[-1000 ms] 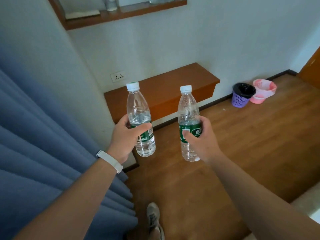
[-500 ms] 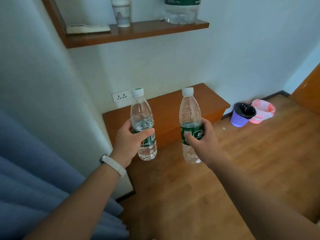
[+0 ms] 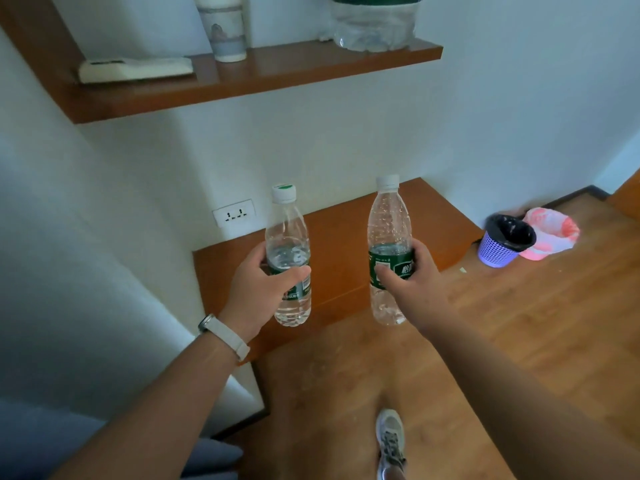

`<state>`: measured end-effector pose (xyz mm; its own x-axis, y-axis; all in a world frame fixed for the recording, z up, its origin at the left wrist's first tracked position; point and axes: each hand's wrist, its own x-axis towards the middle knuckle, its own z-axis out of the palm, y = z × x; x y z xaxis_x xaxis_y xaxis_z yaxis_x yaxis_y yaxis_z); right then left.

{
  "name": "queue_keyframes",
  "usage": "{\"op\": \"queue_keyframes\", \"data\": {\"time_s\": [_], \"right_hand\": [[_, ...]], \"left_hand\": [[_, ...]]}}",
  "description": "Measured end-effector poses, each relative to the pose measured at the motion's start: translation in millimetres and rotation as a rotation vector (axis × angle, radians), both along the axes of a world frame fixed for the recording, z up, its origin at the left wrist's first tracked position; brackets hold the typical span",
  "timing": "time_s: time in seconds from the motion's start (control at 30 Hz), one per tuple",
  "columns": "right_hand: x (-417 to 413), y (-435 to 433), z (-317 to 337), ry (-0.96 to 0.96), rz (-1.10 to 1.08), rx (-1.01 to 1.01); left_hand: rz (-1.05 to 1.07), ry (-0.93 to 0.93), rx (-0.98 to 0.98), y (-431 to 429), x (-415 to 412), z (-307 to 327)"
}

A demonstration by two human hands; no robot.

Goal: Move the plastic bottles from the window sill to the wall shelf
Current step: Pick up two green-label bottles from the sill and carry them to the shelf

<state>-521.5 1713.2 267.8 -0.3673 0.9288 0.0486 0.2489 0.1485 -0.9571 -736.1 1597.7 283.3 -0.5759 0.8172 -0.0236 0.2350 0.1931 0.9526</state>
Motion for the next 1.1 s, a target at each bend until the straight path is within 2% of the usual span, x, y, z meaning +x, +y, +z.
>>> {"op": "queue_keyframes", "data": {"time_s": [0.5,0.8,1.1], "right_hand": [[-7.2,200.0,-16.7,0.014,0.255,-0.109],[-40.2,237.5,-28.7,0.0,0.35,-0.152],[-88.5,252.7,-45.2,-0.088,0.325,-0.171]], "left_hand": [[0.205,-0.035,-0.062,164.6,38.0,-3.8],[0.282,-0.046,-0.101,189.8,5.6,-18.9],[0.287,-0.144,-0.085,208.4,-49.3,-47.8]]}}
